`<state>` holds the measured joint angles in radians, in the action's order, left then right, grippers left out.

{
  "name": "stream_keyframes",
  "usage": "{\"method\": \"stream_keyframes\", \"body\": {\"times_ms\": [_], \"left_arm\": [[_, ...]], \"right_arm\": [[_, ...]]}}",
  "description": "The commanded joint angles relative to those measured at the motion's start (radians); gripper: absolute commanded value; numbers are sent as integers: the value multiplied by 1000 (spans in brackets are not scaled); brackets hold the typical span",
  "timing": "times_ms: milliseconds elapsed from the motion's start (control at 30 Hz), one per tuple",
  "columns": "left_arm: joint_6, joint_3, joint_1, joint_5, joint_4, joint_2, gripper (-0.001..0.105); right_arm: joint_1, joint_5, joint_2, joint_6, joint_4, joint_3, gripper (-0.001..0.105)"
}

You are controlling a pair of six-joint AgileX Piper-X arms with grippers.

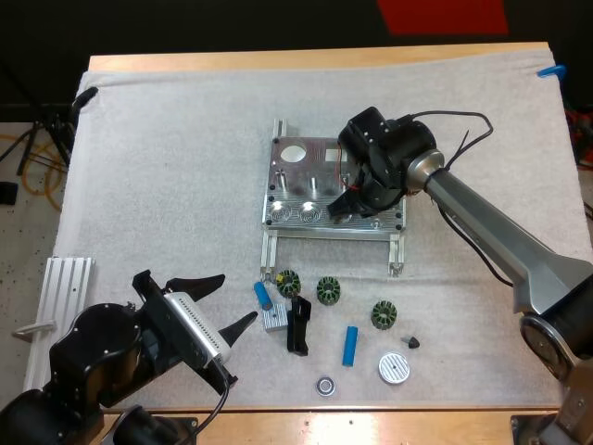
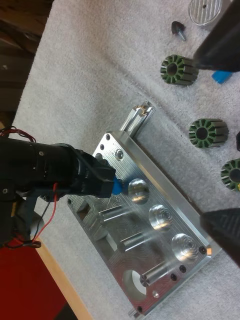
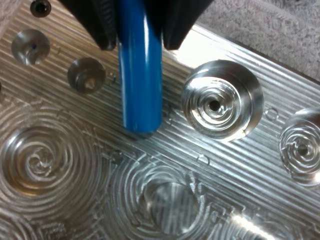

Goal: Load cells from left to right

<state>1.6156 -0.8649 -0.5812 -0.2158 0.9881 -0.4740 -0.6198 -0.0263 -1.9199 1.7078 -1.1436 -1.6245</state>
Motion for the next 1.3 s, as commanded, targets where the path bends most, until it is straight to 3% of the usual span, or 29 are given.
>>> {"method": "stream_keyframes", "body": {"times_ms": [0, 967, 1267], "left_arm": [[11, -2, 0, 11, -15, 3, 58], [11, -2, 0, 11, -15, 3, 58], [11, -2, 0, 11, -15, 3, 58]], "right_arm": [[-1, 0, 1, 0, -1, -7, 0], [-1, 0, -65, -74, 119, -7, 0], [-1, -52, -64, -74, 167, -7, 0]]}}
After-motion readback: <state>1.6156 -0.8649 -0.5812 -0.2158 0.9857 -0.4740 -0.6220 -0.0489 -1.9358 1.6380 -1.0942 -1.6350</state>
